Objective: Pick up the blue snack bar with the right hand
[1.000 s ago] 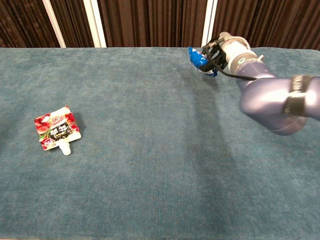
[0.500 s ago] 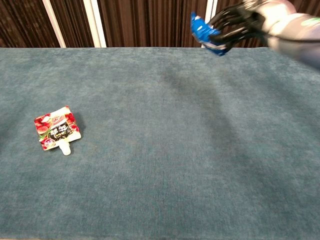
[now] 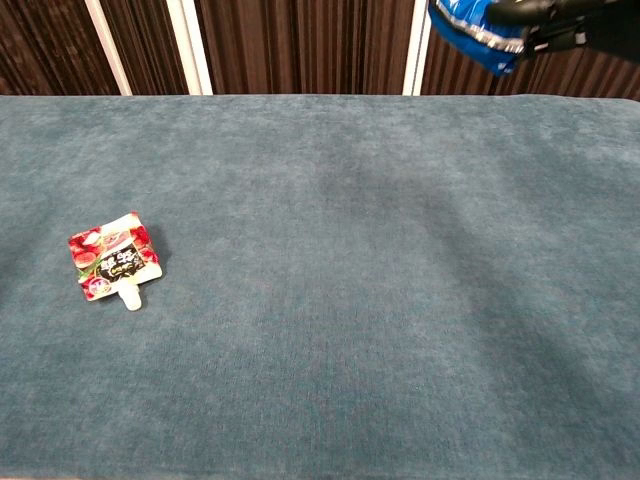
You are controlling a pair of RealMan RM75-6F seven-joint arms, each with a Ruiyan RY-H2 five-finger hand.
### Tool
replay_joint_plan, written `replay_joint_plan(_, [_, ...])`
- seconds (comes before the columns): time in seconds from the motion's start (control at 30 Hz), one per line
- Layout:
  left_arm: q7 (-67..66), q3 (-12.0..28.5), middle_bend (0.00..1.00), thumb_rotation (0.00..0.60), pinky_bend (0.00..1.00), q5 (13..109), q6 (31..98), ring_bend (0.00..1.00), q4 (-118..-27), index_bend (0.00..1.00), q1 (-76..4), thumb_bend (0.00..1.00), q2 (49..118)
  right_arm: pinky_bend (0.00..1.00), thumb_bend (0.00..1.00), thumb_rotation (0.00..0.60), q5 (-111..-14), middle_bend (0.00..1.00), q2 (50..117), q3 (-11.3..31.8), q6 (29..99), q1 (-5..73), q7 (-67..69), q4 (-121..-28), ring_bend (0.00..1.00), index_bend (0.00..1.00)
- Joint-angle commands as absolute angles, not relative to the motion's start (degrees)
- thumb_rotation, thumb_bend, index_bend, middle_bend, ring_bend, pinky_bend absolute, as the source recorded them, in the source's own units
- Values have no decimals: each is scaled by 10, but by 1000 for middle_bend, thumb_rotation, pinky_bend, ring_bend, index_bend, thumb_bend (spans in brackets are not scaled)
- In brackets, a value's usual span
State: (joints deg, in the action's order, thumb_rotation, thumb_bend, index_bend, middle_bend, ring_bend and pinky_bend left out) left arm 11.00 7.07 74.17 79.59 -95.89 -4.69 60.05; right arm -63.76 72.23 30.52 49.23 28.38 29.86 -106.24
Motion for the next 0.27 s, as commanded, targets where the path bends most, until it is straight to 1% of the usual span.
replay_joint_plan(0.03, [108, 70, 36, 600, 158, 743, 796, 122, -958, 141, -47, 539, 601, 448, 512, 600, -675, 432, 695, 303, 497, 259, 349, -1091, 605, 421])
replay_joint_plan(0.27, [107, 67, 36, 600, 158, 751, 802, 122, -956, 141, -44, 539, 604, 448, 511, 600, -729, 431, 668, 280, 511, 236, 418, -1105, 603, 421])
